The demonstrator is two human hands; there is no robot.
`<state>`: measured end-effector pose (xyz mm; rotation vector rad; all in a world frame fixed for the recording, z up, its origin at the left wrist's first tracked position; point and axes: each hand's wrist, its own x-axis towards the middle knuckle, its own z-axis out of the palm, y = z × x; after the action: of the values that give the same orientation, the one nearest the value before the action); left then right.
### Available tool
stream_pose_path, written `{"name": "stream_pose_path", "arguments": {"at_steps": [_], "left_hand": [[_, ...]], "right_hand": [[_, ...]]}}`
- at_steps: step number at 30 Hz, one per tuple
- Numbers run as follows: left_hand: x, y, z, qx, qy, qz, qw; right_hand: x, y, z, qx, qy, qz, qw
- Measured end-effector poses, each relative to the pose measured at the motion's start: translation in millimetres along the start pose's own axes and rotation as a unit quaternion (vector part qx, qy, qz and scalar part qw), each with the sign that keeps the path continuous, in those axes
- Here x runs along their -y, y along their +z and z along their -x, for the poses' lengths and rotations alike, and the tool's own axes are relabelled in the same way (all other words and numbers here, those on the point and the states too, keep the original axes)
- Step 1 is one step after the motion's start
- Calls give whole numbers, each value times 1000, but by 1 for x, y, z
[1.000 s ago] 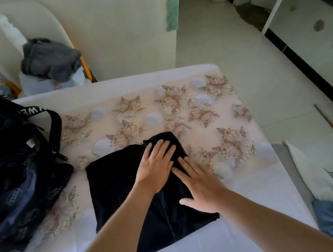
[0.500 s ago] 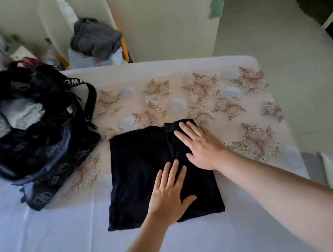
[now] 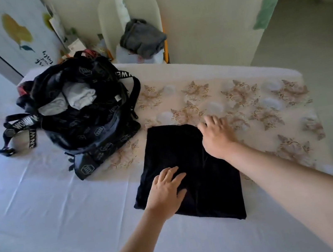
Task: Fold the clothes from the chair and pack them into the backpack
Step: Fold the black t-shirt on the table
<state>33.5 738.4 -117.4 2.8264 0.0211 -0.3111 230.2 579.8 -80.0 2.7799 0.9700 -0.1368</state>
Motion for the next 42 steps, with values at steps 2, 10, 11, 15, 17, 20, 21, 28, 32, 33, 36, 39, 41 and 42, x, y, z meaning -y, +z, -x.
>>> {"name": "stream_pose_path", "arguments": {"at_steps": [2, 10, 11, 15, 17, 20, 21, 28, 32, 33, 36, 39, 41, 42], "left_hand": [[21, -11, 3, -56, -80, 13, 995], [91, -29, 8, 3, -195, 56, 979], [91, -30, 4, -1, -181, 59, 982], [71, -41, -25, -45, -91, 92, 991], [51, -48, -48, -56, -40, 100, 993], [14, -52, -83, -58, 30, 105, 992], [2, -52, -95, -54, 53, 105, 992], [-51, -40, -176, -11, 209, -37, 977], [-56, -33, -205, 15, 205, -80, 975], [-55, -31, -210, 11, 195, -73, 978], [-57, -28, -218, -18, 172, -56, 983], [-64, -30, -225, -23, 144, 18, 989], [-69, -34, -229, -15, 94, 105, 990], [-72, -37, -231, -1, 58, 155, 986]], "right_hand": [[33, -8, -9, -21, -56, -55, 997], [143, -12, -46, 112, -168, -69, 977], [147, -10, -45, 108, -154, -75, 979], [119, -4, -32, -4, -40, -181, 983], [83, 2, -19, -50, 45, -217, 974], [24, 14, 6, -90, 184, -248, 947], [7, 19, 15, -87, 226, -258, 936], [-48, 56, 37, -15, 272, -339, 901], [-57, 66, 27, -64, 279, -332, 899], [-61, 68, 24, -68, 274, -326, 902], [-71, 70, 18, -74, 228, -321, 916], [-78, 66, 11, -68, 181, -394, 899], [-81, 55, 4, -29, 211, -461, 861], [-81, 49, 0, -13, 230, -494, 838]]}}
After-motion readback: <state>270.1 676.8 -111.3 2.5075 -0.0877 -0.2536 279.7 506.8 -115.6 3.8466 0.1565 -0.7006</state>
